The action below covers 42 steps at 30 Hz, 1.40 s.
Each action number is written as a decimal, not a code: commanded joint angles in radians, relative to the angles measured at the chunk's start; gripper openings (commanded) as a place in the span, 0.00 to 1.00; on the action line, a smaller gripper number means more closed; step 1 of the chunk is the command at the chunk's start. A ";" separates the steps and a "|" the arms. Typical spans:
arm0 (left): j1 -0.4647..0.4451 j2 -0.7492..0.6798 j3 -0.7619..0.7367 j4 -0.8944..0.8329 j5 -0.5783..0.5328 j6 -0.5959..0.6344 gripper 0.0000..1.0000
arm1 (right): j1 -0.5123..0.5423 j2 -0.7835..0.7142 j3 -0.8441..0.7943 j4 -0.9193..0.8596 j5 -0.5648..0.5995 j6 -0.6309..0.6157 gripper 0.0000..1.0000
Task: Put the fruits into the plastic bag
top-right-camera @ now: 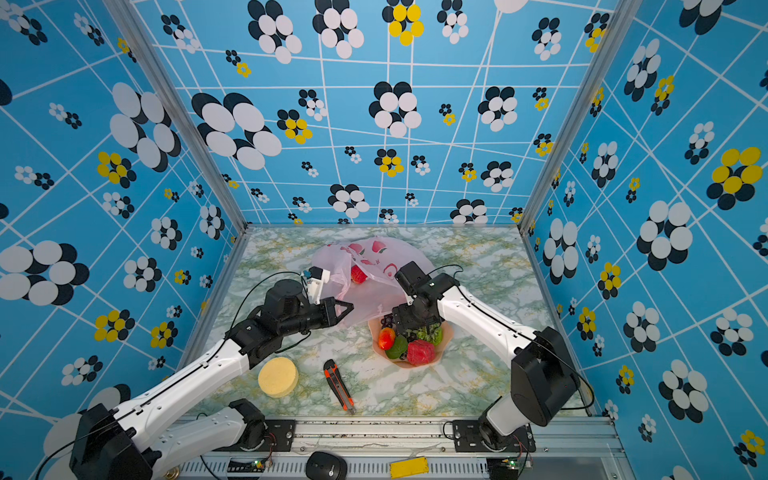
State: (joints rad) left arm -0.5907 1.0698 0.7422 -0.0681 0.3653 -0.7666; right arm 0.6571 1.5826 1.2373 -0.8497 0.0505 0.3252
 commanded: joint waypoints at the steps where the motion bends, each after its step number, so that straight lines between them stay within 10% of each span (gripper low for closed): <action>1: -0.006 0.009 0.038 -0.010 -0.011 0.025 0.00 | -0.002 0.042 0.050 0.005 0.032 -0.012 0.86; 29: -0.014 0.004 0.033 0.005 -0.017 0.001 0.00 | -0.026 -0.087 0.061 -0.029 -0.068 0.041 0.50; 42: -0.028 0.016 0.011 0.075 0.010 -0.026 0.00 | -0.033 -0.166 -0.085 0.479 -0.269 0.403 0.51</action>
State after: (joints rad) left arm -0.6086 1.0908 0.7509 -0.0395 0.3630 -0.7788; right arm 0.6277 1.3579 1.1809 -0.5499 -0.1860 0.6064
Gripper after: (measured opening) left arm 0.040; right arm 0.533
